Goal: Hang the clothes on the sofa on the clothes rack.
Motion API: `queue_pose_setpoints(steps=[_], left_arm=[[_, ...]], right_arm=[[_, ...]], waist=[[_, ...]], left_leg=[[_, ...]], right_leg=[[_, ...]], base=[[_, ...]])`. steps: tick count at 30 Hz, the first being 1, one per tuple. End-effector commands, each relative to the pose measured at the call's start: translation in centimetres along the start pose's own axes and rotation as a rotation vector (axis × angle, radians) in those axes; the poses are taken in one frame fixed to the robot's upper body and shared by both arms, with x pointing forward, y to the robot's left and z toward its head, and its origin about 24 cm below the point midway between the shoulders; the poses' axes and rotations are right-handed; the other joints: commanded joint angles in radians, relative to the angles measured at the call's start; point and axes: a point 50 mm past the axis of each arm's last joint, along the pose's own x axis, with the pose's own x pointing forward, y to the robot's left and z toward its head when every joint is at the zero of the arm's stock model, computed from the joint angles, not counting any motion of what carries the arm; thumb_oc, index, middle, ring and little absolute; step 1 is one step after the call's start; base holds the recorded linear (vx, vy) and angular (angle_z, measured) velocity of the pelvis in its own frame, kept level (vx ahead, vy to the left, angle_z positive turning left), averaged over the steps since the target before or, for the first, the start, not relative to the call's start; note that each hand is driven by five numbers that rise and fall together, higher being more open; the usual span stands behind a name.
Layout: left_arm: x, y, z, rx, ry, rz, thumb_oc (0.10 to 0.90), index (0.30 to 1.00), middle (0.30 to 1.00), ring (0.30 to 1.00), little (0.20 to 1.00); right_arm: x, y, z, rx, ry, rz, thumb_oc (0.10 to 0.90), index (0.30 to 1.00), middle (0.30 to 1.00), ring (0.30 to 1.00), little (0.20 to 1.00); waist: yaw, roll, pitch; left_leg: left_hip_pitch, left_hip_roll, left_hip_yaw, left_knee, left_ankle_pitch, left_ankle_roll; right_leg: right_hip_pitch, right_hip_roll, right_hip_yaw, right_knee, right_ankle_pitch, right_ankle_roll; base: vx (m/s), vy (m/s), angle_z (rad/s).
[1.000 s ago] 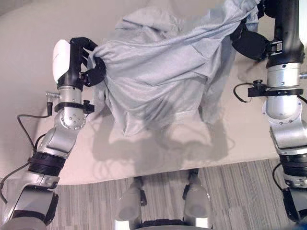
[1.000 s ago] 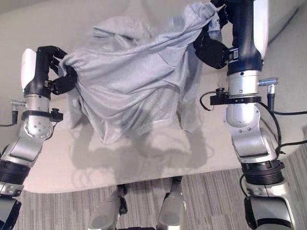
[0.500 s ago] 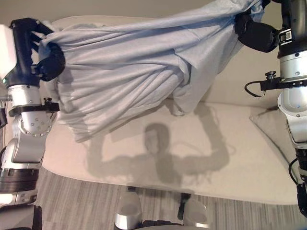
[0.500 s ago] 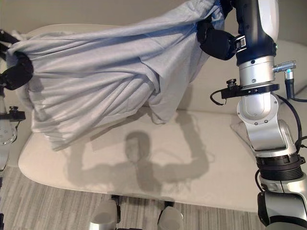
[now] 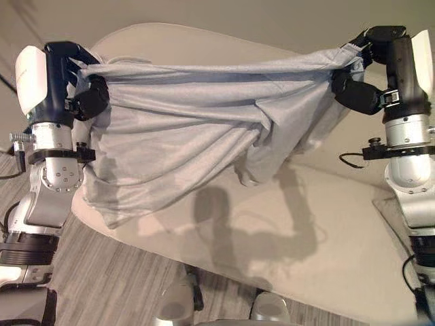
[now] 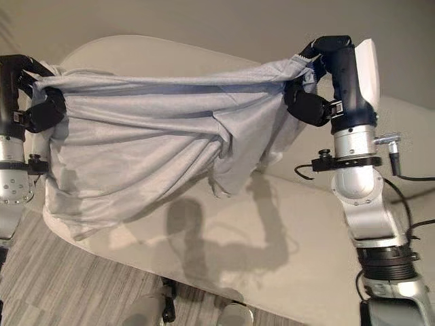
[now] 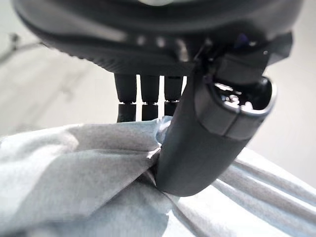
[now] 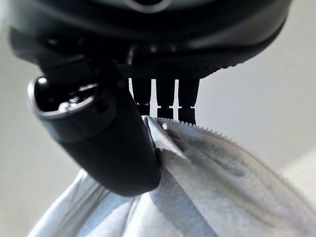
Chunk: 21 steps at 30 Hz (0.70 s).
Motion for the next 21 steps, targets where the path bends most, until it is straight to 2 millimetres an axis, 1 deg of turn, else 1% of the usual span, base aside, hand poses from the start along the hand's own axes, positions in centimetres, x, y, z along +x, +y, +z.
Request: queue_pose_setpoints(steps=[1, 2, 3, 4, 5, 6, 8, 9, 11, 12, 16, 17, 18, 21], left_arm=[[4.2, 4.2, 4.9, -0.081, -0.242, 0.243, 0.4, 0.3, 0.3, 0.3, 0.3], [4.9, 3.5, 5.3, -0.082, -0.246, 0.22, 0.4, 0.3, 0.3, 0.3, 0.3], [5.6, 2.8, 6.0, -0.089, -0.252, 0.2, 0.4, 0.3, 0.3, 0.3, 0.3], [6.1, 2.4, 6.6, -0.093, -0.267, 0.191, 0.4, 0.3, 0.3, 0.3, 0.3], [6.2, 2.3, 6.7, -0.094, -0.272, 0.189, 0.4, 0.3, 0.3, 0.3, 0.3], [6.8, 2.2, 7.5, -0.099, -0.291, 0.189, 0.4, 0.3, 0.3, 0.3, 0.3], [6.8, 2.1, 7.6, -0.099, -0.293, 0.188, 0.4, 0.3, 0.3, 0.3, 0.3], [7.5, 2.4, 9.3, -0.128, -0.342, 0.219, 0.4, 0.3, 0.3, 0.3, 0.3], [8.0, 2.8, 10.3, -0.149, -0.364, 0.252, 0.4, 0.3, 0.3, 0.3, 0.3], [8.4, 3.4, 11.2, -0.172, -0.386, 0.286, 0.4, 0.3, 0.3, 0.3, 0.3], [9.5, 5.0, 12.8, -0.198, -0.426, 0.344, 0.4, 0.3, 0.3, 0.3, 0.3], [9.6, 5.0, 12.9, -0.198, -0.427, 0.344, 0.4, 0.3, 0.3, 0.3, 0.3], [9.9, 5.5, 13.4, -0.214, -0.44, 0.359, 0.4, 0.3, 0.3, 0.3, 0.3], [10.2, 5.7, 14.1, -0.234, -0.451, 0.37, 0.4, 0.3, 0.3, 0.3, 0.3]], right_arm=[[0.8, -2.0, -0.3, -0.117, -0.028, -0.06, 0.4, 0.3, 0.3, 0.3, 0.3], [0.6, -1.8, -0.4, -0.109, -0.018, -0.058, 0.4, 0.3, 0.3, 0.3, 0.3], [0.2, -1.6, -0.7, -0.102, -0.003, -0.055, 0.4, 0.3, 0.3, 0.3, 0.3], [0.0, -1.6, -0.9, -0.098, 0.003, -0.064, 0.4, 0.3, 0.3, 0.3, 0.3], [0.0, -1.7, -0.9, -0.098, 0.006, -0.069, 0.4, 0.3, 0.3, 0.3, 0.3], [-0.3, -1.7, -1.0, -0.096, 0.01, -0.075, 0.4, 0.3, 0.3, 0.3, 0.3], [-0.3, -1.8, -1.0, -0.097, 0.011, -0.077, 0.4, 0.3, 0.3, 0.3, 0.3], [-0.8, -2.1, -1.1, -0.101, 0.015, -0.1, 0.4, 0.3, 0.3, 0.3, 0.3], [-1.0, -2.5, -0.9, -0.107, 0.008, -0.128, 0.4, 0.3, 0.3, 0.3, 0.3], [-1.1, -3.0, -0.7, -0.11, -0.003, -0.164, 0.4, 0.3, 0.3, 0.3, 0.3], [-1.1, -3.9, -0.4, -0.129, -0.024, -0.214, 0.4, 0.3, 0.3, 0.3, 0.3], [-1.2, -4.0, -0.4, -0.129, -0.024, -0.215, 0.4, 0.3, 0.3, 0.3, 0.3], [-1.1, -4.1, -0.3, -0.136, -0.028, -0.228, 0.4, 0.3, 0.3, 0.3, 0.3], [-1.1, -4.2, -0.2, -0.143, -0.034, -0.237, 0.4, 0.3, 0.3, 0.3, 0.3]], waist=[[-0.051, 0.044, -0.259], [-0.052, 0.04, -0.258], [-0.076, 0.043, -0.259], [-0.084, 0.044, -0.259], [-0.079, 0.04, -0.258], [-0.098, 0.045, -0.264], [-0.096, 0.043, -0.263], [-0.117, 0.048, -0.274], [-0.13, 0.05, -0.28], [-0.138, 0.053, -0.287], [-0.154, 0.062, -0.302], [-0.153, 0.062, -0.302], [-0.159, 0.065, -0.31], [-0.162, 0.067, -0.314]], left_leg=[[0.138, 0.08, -0.071, -0.002, -0.229, -0.095], [0.142, 0.077, -0.064, -0.002, -0.23, -0.093], [0.147, 0.075, -0.058, -0.002, -0.232, -0.091], [0.15, 0.074, -0.056, -0.002, -0.233, -0.089], [0.15, 0.074, -0.056, -0.002, -0.234, -0.089], [0.155, 0.073, -0.049, -0.002, -0.236, -0.088], [0.156, 0.073, -0.048, -0.002, -0.236, -0.088], [0.164, 0.075, -0.041, -0.002, -0.239, -0.089], [0.169, 0.076, -0.037, -0.002, -0.24, -0.09], [0.173, 0.077, -0.033, -0.002, -0.242, -0.091], [0.178, 0.085, -0.028, -0.002, -0.241, -0.094], [0.178, 0.085, -0.028, -0.002, -0.241, -0.094], [0.18, 0.089, -0.026, -0.002, -0.241, -0.096], [0.182, 0.093, -0.023, -0.002, -0.24, -0.098]], right_leg=[[-0.05, 0.042, 0.026, -0.061, 0.1, -0.012], [-0.053, 0.039, 0.037, -0.063, 0.105, -0.011], [-0.056, 0.036, 0.051, -0.066, 0.113, -0.007], [-0.058, 0.035, 0.06, -0.068, 0.118, -0.004], [-0.058, 0.034, 0.06, -0.069, 0.118, -0.004], [-0.056, 0.034, 0.068, -0.077, 0.118, -0.003], [-0.055, 0.034, 0.068, -0.078, 0.118, -0.003], [-0.05, 0.034, 0.068, -0.086, 0.116, 0.0], [-0.046, 0.038, 0.068, -0.089, 0.112, 0.001], [-0.043, 0.041, 0.067, -0.089, 0.107, 0.002], [-0.035, 0.05, 0.068, -0.089, 0.099, 0.001], [-0.035, 0.051, 0.068, -0.089, 0.098, 0.001], [-0.033, 0.055, 0.068, -0.089, 0.095, 0.0], [-0.031, 0.059, 0.067, -0.089, 0.093, -0.002]], base=[[0.02, 0.062, -0.75], [0.03, 0.044, -0.65], [0.03, 0.025, -0.49], [0.03, 0.01, -0.21], [0.04, 0.004, -0.17], [0.03, 0.002, -0.27], [0.05, -0.009, -0.31], [0.09, -0.025, -0.22], [0.09, -0.039, -0.27], [0.06, -0.042, -0.2], [0.04, -0.032, -0.08], [0.04, -0.036, 0.01], [0.02, -0.021, 0.04], [0.01, -0.01, 0.02]])
